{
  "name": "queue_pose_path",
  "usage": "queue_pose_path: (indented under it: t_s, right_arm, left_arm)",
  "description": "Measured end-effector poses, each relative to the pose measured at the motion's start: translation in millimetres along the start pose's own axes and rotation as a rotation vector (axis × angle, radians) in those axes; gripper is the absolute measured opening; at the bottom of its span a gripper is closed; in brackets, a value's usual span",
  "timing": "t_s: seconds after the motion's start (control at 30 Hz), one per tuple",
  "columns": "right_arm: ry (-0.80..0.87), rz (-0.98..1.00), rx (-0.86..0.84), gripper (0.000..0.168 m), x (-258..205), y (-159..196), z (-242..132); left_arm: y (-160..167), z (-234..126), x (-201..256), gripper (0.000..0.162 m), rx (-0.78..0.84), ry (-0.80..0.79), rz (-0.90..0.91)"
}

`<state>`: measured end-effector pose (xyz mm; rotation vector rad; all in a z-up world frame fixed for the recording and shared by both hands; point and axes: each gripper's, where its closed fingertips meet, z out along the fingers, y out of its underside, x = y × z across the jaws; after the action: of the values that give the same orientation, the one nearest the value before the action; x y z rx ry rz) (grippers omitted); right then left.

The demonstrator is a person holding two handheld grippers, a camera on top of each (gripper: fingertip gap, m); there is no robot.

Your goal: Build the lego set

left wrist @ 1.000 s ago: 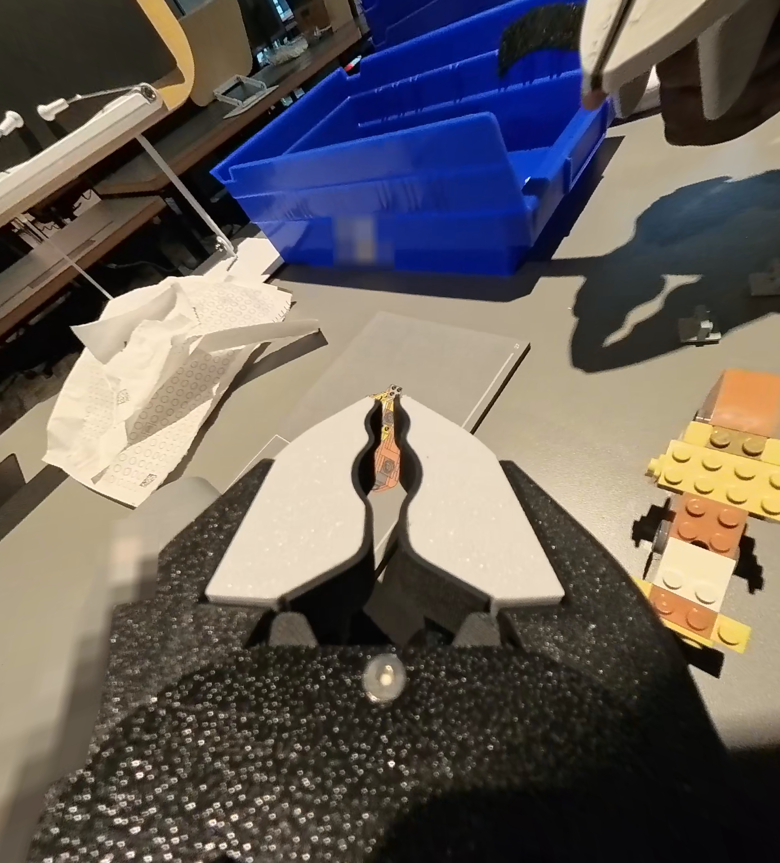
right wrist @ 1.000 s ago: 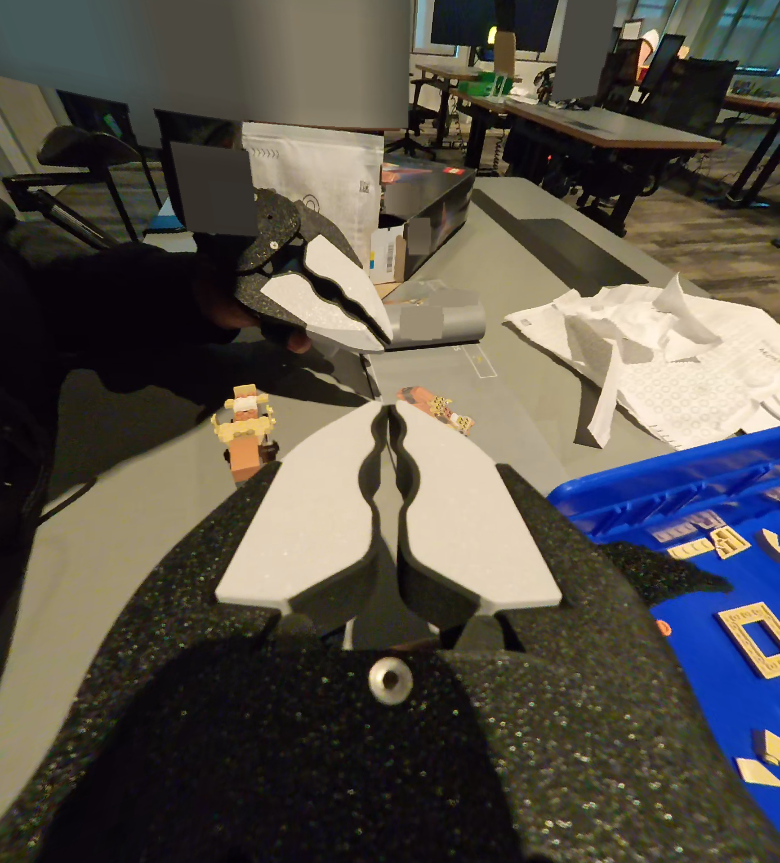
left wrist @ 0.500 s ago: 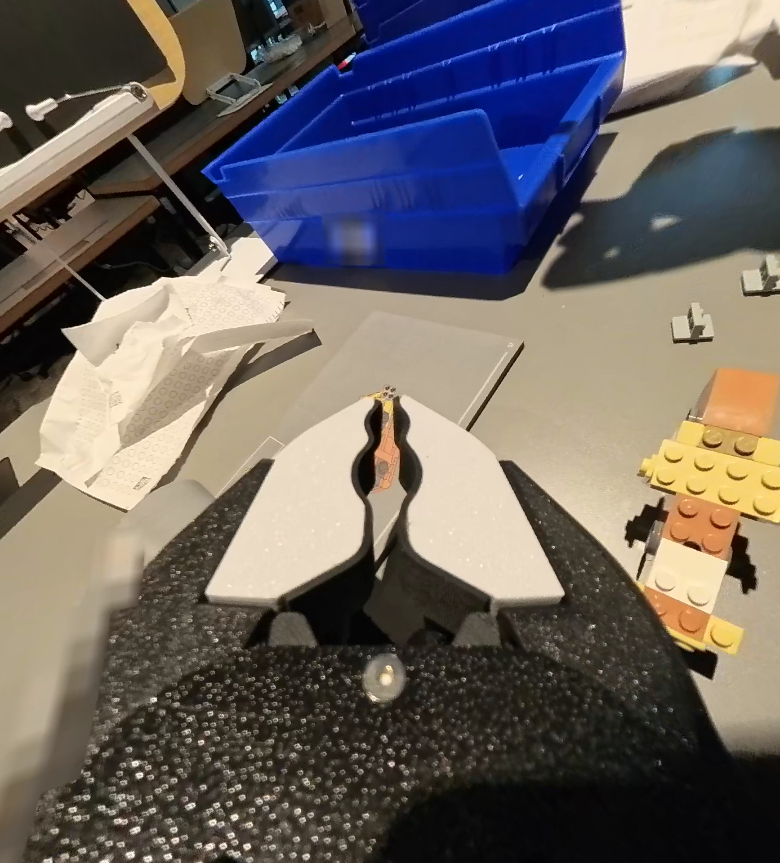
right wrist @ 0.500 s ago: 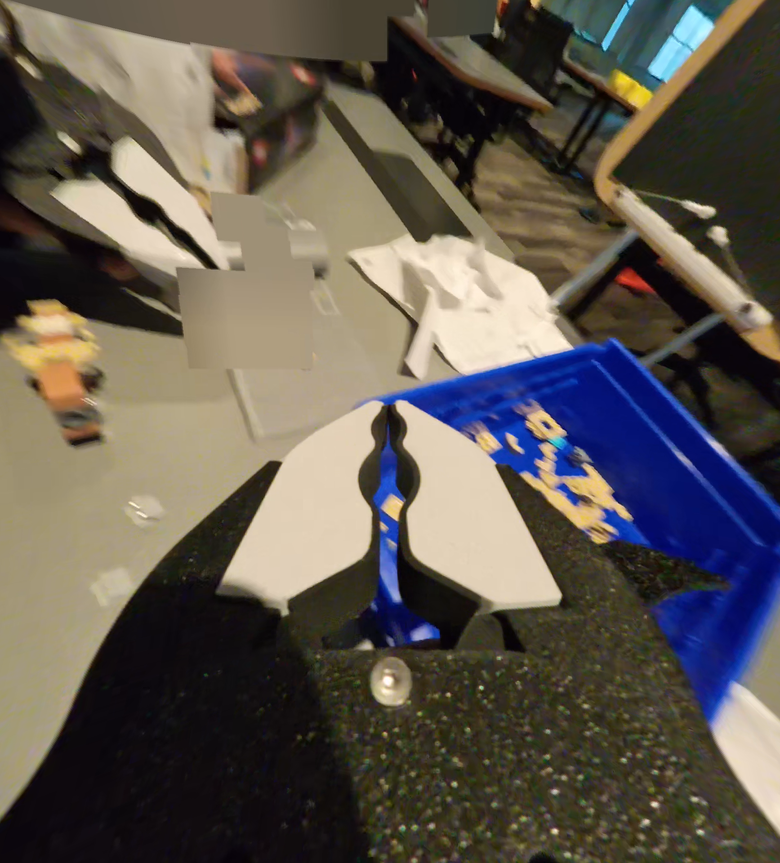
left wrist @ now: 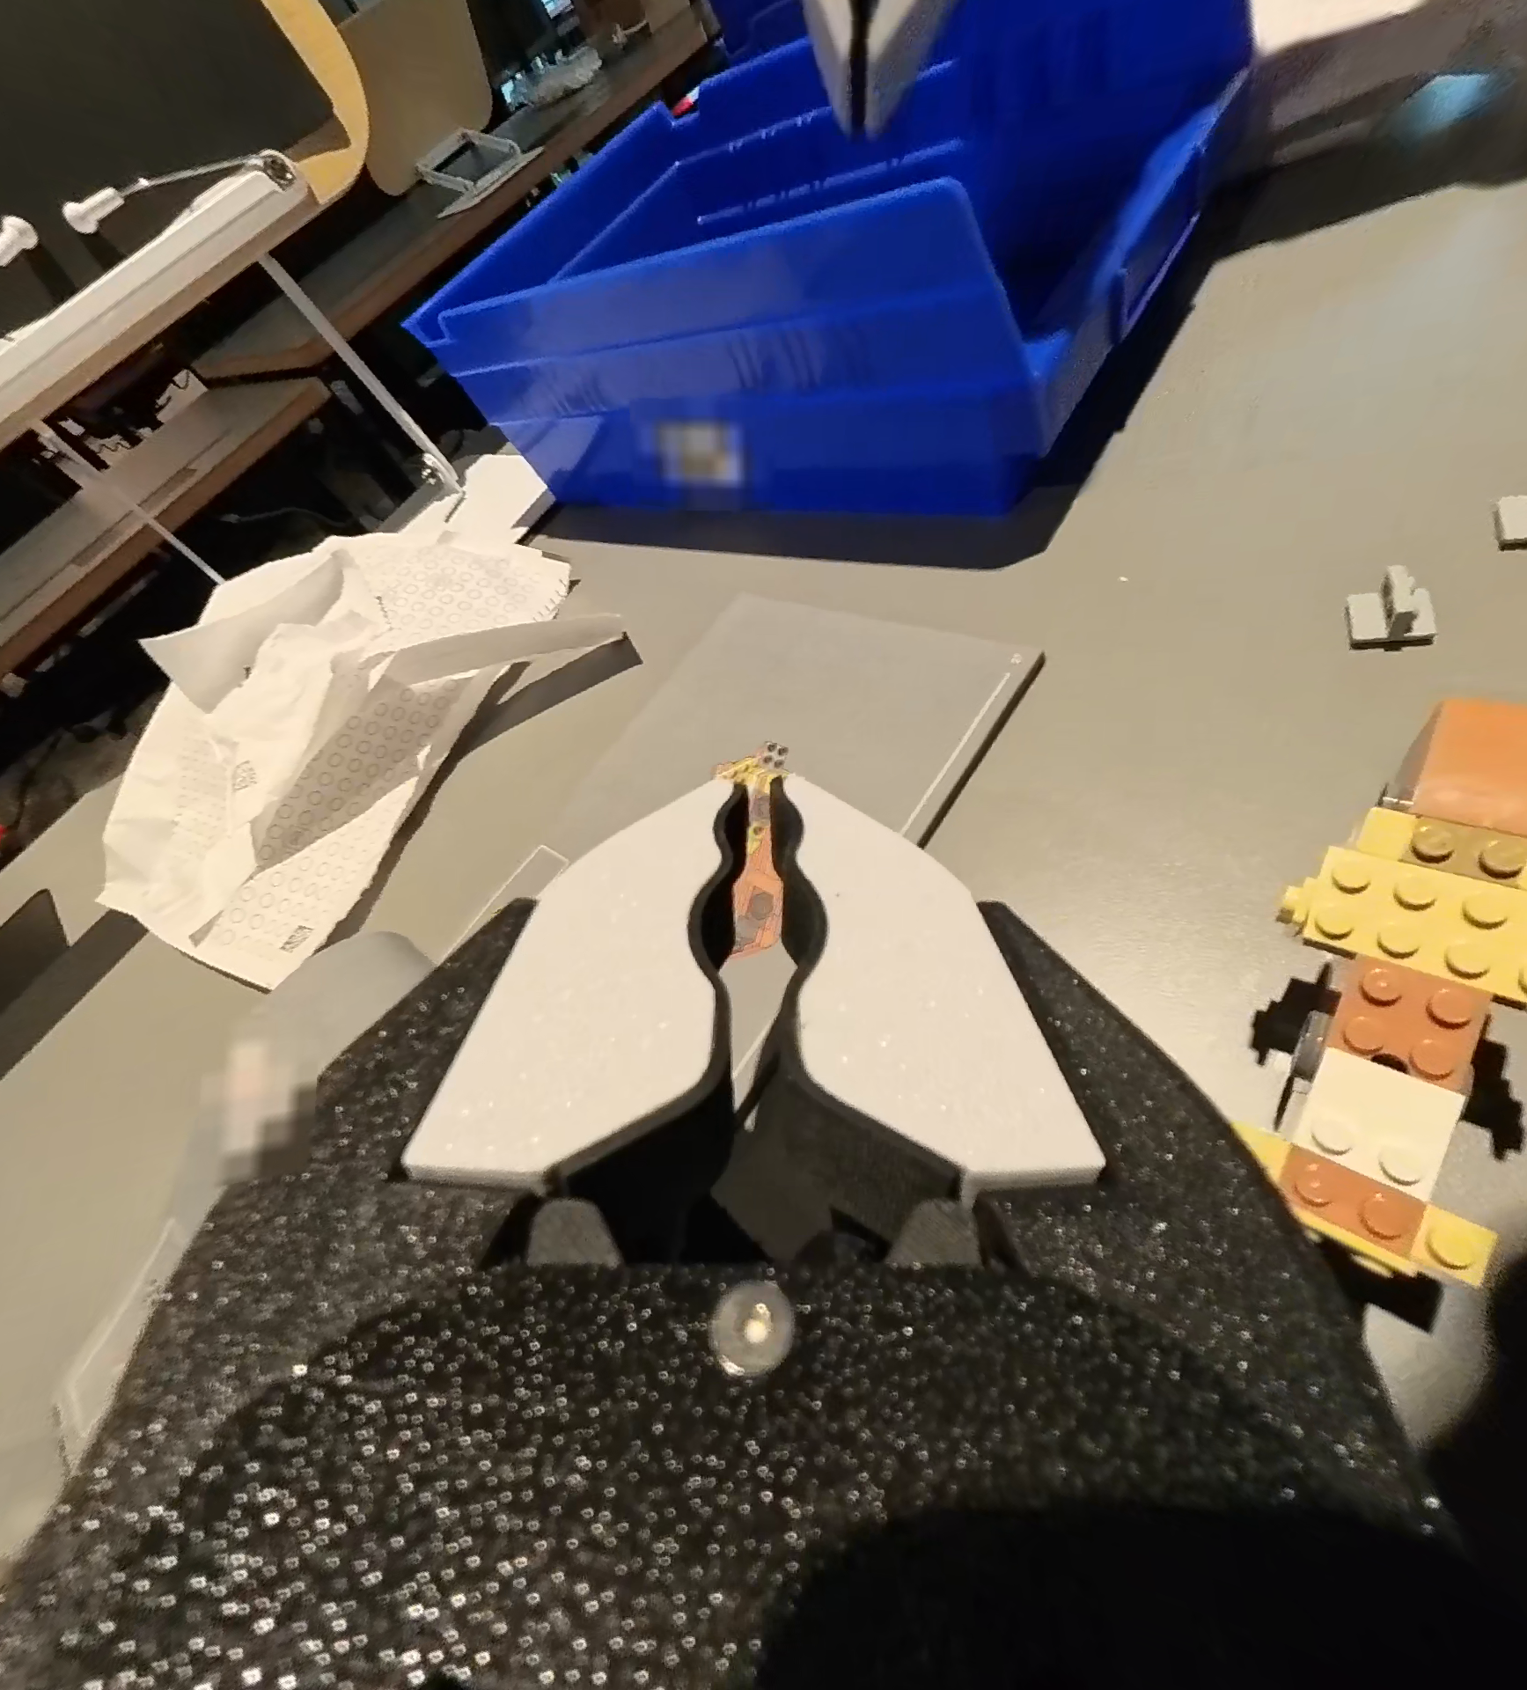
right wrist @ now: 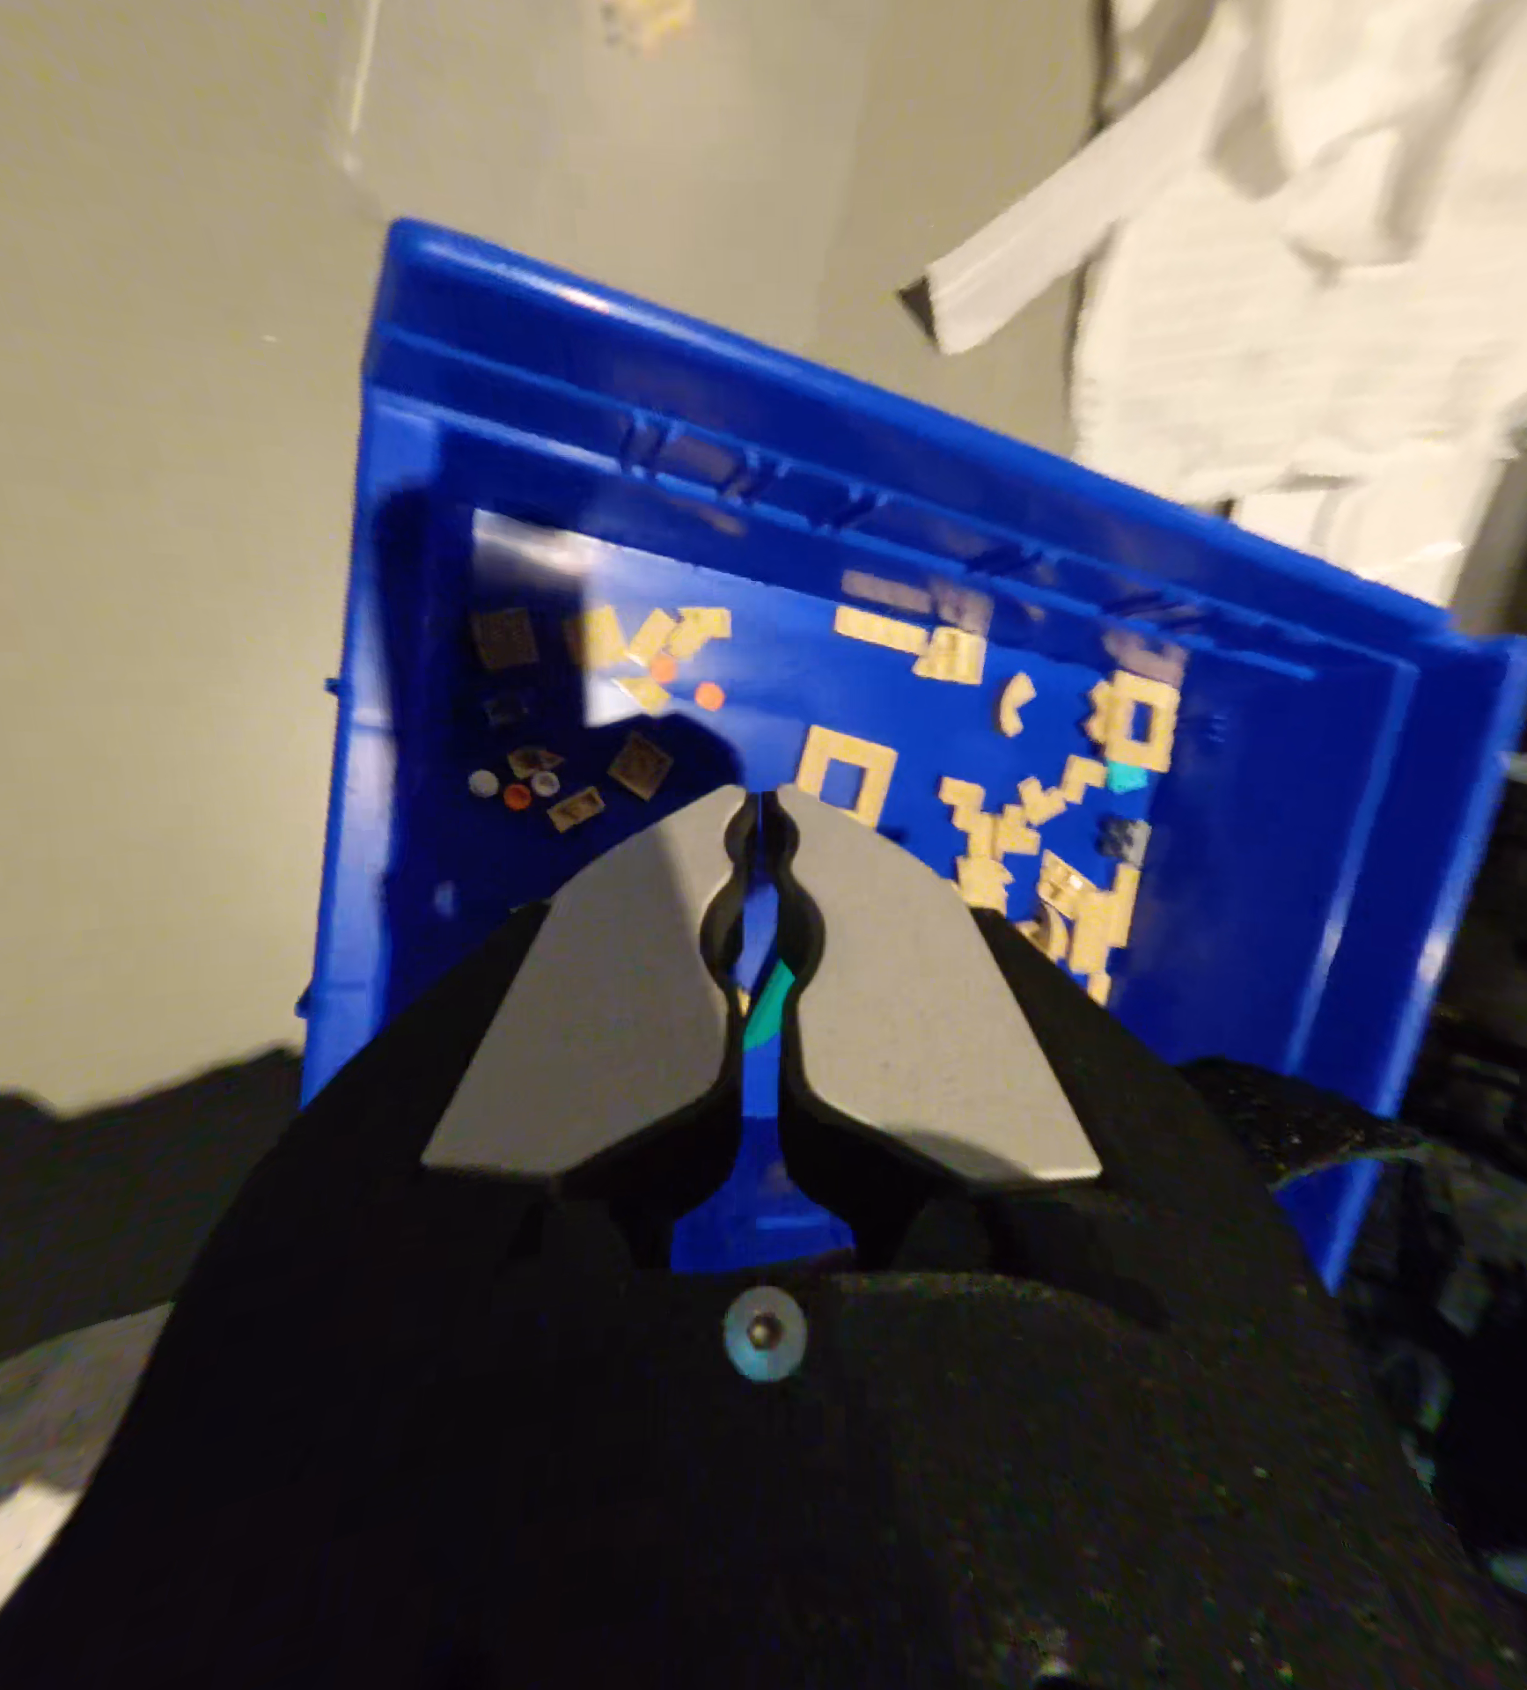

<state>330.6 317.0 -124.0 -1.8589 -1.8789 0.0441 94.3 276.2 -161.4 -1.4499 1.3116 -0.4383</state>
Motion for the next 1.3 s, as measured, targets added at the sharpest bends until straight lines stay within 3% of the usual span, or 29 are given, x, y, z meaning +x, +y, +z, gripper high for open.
queue_pose_path:
  t_s: [0.13,0.33,0.97,1.3]
  right_arm:
    - [-0.133,-0.083,-0.032,0.003,-11,-12,32]
    - [-0.229,-0.168,-0.159,0.006,-21,2,71]
    - [-0.275,-0.113,-0.171,0.008,-21,10,90]
    - [-0.181,-0.062,-0.168,0.000,-19,7,88]
  left_arm:
    - [0,-1,-2,0.004,0.001,-0.006,-0.005]
    - [0,-1,-1,0.004,0.001,-0.004,0.003]
    - [1,-1,-3,0.004,-0.004,-0.009,0.001]
    - [-1,-3,-5,0.004,0.002,-0.017,0.002]
